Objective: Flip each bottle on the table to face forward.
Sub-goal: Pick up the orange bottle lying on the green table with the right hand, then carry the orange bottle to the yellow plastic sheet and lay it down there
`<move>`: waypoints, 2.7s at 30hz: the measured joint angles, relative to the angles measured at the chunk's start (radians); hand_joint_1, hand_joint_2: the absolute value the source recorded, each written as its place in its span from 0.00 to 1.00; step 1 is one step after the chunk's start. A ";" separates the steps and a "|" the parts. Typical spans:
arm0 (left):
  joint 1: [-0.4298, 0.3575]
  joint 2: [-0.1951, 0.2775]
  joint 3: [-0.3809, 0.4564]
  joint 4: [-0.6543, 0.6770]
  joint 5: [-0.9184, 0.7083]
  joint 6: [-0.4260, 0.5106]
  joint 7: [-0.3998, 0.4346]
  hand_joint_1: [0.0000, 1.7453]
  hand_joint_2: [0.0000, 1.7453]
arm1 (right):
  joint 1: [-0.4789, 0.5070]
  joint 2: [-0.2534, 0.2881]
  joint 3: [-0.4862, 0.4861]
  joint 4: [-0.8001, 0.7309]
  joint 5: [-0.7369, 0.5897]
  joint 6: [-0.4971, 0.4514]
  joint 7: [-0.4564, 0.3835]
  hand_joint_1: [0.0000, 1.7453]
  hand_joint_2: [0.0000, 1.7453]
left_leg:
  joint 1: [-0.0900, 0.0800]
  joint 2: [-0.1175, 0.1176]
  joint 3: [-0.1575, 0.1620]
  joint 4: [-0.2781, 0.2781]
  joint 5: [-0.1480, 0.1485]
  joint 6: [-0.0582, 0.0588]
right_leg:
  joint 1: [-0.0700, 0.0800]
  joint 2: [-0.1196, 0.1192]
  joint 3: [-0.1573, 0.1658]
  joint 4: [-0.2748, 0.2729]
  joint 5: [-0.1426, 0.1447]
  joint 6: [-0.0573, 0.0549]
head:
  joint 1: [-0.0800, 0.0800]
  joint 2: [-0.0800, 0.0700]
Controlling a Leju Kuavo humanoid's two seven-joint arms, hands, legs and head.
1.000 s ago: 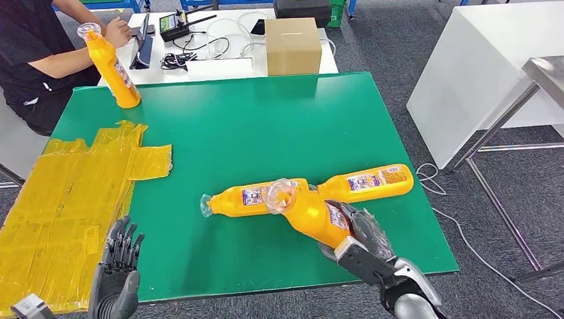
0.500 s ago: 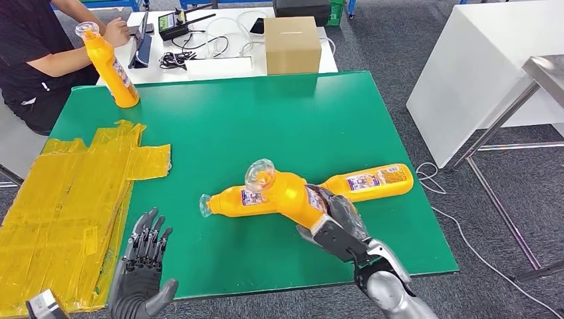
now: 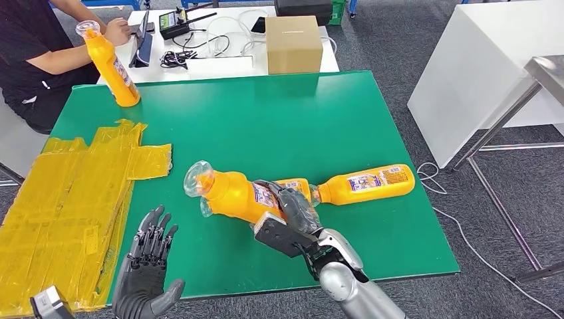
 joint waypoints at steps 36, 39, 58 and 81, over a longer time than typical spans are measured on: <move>-0.029 -0.051 0.084 0.005 -0.014 0.049 0.054 0.00 1.00 | -0.121 0.143 0.234 0.137 0.091 -0.130 0.057 1.00 1.00 | 0.000 0.000 -0.001 0.000 0.000 0.000 | 0.000 0.000 -0.001 0.000 0.000 0.000 | 0.000 0.000; -0.029 -0.051 0.078 0.005 -0.012 0.052 0.054 0.00 1.00 | -0.121 0.146 0.235 0.149 0.091 -0.130 0.057 1.00 1.00 | 0.000 0.000 -0.001 0.000 0.000 0.000 | 0.000 0.000 -0.001 0.000 0.000 0.000 | 0.000 0.000; -0.026 -0.039 0.024 -0.045 0.064 0.134 0.101 0.00 1.00 | -0.148 0.201 0.287 0.295 0.248 -0.224 0.131 1.00 1.00 | 0.000 0.000 -0.001 0.000 0.000 0.000 | 0.000 0.000 -0.001 0.000 0.000 0.000 | 0.000 0.000; -0.102 0.018 -0.020 -0.018 0.091 0.153 0.126 0.00 1.00 | -0.257 0.309 0.287 0.475 0.344 -0.246 0.206 1.00 1.00 | 0.000 0.000 -0.001 0.000 0.001 -0.001 | 0.000 0.000 -0.001 0.000 0.000 0.000 | 0.000 0.000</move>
